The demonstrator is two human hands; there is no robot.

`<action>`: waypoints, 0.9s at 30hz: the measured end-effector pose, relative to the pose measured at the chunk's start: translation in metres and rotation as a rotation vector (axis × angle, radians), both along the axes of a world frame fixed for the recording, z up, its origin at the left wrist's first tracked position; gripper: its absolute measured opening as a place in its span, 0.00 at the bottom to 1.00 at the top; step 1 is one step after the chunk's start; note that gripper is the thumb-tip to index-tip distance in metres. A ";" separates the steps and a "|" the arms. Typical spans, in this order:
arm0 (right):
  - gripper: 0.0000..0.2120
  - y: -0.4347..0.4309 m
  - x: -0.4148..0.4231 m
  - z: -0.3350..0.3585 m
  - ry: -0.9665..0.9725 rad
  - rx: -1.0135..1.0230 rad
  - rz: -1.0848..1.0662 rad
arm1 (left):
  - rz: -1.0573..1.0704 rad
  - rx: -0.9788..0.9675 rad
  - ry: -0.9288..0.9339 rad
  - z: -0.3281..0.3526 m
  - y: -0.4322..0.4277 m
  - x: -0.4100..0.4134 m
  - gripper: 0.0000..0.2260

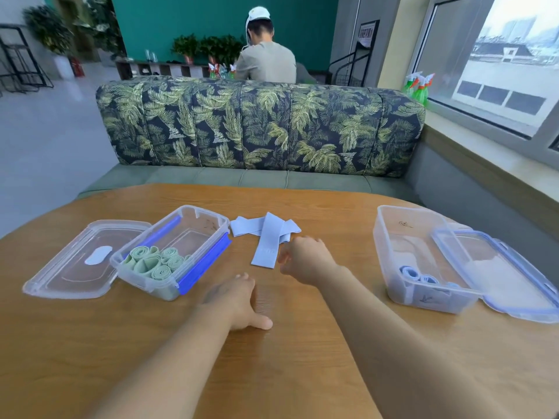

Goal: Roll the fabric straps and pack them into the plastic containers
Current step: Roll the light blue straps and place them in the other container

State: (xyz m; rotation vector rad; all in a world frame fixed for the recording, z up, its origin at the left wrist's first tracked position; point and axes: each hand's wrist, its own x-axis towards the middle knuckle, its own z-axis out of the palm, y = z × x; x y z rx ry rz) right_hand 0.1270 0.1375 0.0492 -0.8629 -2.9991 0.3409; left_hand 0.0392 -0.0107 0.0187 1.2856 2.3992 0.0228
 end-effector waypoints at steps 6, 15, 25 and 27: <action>0.10 -0.019 -0.038 -0.034 -0.010 0.137 -0.024 | -0.004 0.019 -0.006 -0.003 0.001 -0.004 0.44; 0.09 -0.017 -0.037 -0.033 -0.001 0.228 -0.039 | 0.008 0.031 -0.039 -0.003 0.001 -0.004 0.44; 0.08 -0.045 0.049 -0.018 0.047 0.159 -0.043 | 0.075 0.178 -0.057 -0.006 -0.019 0.019 0.41; 0.12 -0.048 0.060 -0.006 0.141 0.071 -0.095 | 0.123 0.265 -0.076 -0.009 -0.024 0.030 0.42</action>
